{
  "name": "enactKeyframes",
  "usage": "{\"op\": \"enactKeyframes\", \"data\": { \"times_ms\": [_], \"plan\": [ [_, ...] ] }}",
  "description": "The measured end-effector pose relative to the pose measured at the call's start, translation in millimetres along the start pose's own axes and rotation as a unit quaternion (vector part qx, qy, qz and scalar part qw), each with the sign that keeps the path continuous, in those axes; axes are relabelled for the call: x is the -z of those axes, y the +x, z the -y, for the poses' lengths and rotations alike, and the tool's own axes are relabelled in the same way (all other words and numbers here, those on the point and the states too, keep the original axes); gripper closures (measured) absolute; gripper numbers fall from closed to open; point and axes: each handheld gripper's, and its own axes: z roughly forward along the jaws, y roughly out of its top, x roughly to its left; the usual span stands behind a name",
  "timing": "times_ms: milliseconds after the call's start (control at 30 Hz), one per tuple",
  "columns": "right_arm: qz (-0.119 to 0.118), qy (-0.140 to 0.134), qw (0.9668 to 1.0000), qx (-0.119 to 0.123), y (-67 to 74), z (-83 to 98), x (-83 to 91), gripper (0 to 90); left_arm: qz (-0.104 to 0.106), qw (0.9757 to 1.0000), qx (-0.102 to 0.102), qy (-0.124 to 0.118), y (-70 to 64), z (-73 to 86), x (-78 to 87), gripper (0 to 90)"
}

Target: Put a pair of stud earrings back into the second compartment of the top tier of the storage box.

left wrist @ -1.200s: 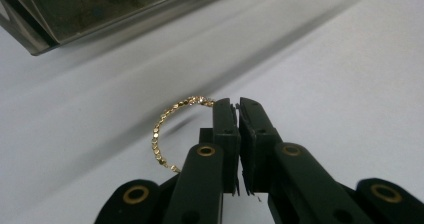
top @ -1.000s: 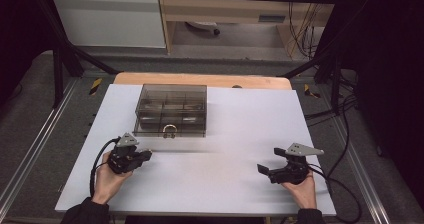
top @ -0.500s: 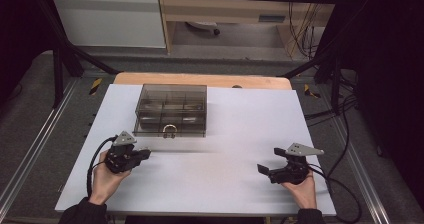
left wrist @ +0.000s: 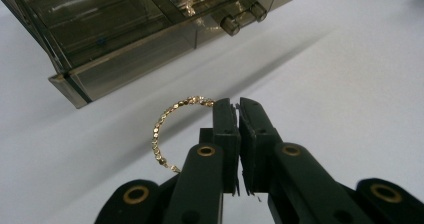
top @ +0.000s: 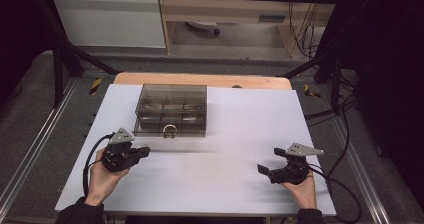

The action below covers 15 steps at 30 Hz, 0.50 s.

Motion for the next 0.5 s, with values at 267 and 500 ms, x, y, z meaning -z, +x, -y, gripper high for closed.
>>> {"op": "enactKeyframes", "data": {
  "times_ms": [267,500],
  "plan": [
    [0.0,0.0,1.0,0.0,0.0,0.0,0.2,0.5,0.002,0.9999,0.001,-0.016,2.1,-12.1,9.3,85.9],
    [0.0,0.0,1.0,0.0,0.0,-0.1,0.1,0.5,0.001,0.9997,-0.005,-0.023,0.3,-26.5,13.3,85.9]
  ]
}}
